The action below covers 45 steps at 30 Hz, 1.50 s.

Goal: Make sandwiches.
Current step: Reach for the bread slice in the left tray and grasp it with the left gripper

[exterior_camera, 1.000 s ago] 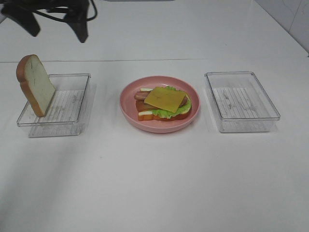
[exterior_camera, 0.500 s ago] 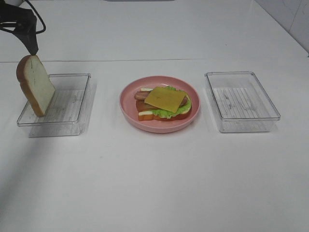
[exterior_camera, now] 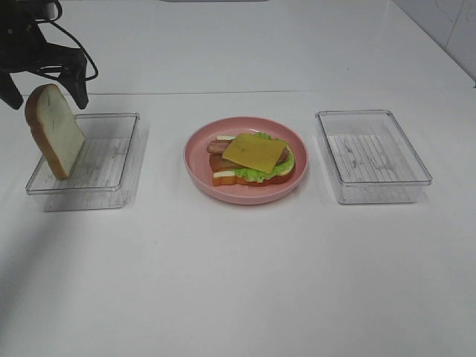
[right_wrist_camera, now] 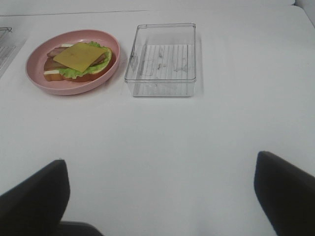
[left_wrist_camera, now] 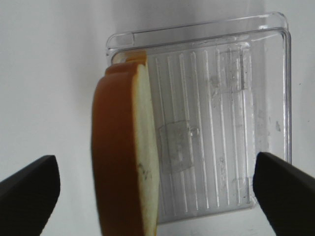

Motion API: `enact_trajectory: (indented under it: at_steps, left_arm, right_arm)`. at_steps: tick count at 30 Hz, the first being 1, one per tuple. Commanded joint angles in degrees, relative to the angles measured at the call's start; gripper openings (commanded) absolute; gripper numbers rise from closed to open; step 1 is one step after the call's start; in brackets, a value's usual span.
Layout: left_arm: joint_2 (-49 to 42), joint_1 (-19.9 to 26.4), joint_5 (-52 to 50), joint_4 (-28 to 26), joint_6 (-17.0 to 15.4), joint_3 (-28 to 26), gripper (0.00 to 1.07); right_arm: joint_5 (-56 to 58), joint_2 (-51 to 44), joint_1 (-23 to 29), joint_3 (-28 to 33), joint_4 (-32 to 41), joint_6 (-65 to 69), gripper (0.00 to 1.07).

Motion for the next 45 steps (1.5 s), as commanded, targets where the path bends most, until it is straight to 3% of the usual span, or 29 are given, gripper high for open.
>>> enact_trajectory:
  at_steps: [1, 13, 18, 20, 21, 23, 24, 25, 26, 27, 28, 30, 45]
  left_arm:
    - [2.29, -0.17, 3.27, -2.86, -0.34, -0.92, 1.02]
    - [3.61, -0.17, 3.27, -2.35, -0.11, -0.92, 1.02]
    - [3.61, -0.17, 3.27, -1.32, -0.11, -0.92, 0.93]
    - [3.72, -0.11, 3.27, -0.69, -0.11, -0.92, 0.81]
    - [3.72, -0.11, 3.27, -0.69, -0.11, -0.92, 0.81]
    - [3.72, -0.11, 3.27, 0.0, -0.11, -0.92, 0.61]
    - [3.72, -0.11, 3.27, 0.0, -0.11, -0.92, 0.61]
    - [3.72, -0.11, 3.27, 0.97, -0.11, -0.92, 0.41]
    - [3.72, -0.11, 3.27, 0.97, -0.11, -0.92, 0.41]
    - [3.72, -0.11, 3.27, 2.41, -0.63, -0.92, 0.19]
    - [3.72, -0.11, 3.27, 2.41, -0.63, -0.92, 0.19]
    - [3.72, -0.11, 3.27, 4.87, -1.43, -0.92, 0.02]
    - [3.21, -0.11, 3.27, 5.04, -1.49, -0.92, 0.0]
  right_arm:
    - [-0.57, -1.38, -0.17, 0.06, 0.34, -0.57, 0.96]
    - [-0.57, -1.38, -0.17, 0.06, 0.34, -0.57, 0.96]
    - [-0.57, -1.38, -0.17, 0.06, 0.34, -0.57, 0.96]
    - [-0.57, -1.38, -0.17, 0.06, 0.34, -0.57, 0.96]
    - [-0.57, -1.38, -0.17, 0.06, 0.34, -0.57, 0.96]
    - [-0.57, -1.38, -0.17, 0.06, 0.34, -0.57, 0.96]
    - [-0.57, -1.38, -0.17, 0.06, 0.34, -0.57, 0.96]
    - [-0.57, -1.38, -0.17, 0.06, 0.34, -0.57, 0.96]
    - [-0.57, -1.38, -0.17, 0.06, 0.34, -0.57, 0.96]
    - [-0.57, -1.38, -0.17, 0.06, 0.34, -0.57, 0.96]
    - [-0.57, -1.38, -0.17, 0.06, 0.34, -0.57, 0.96]
    - [-0.57, -1.38, -0.17, 0.06, 0.34, -0.57, 0.96]
    - [-0.57, -1.38, -0.17, 0.06, 0.34, -0.57, 0.96]
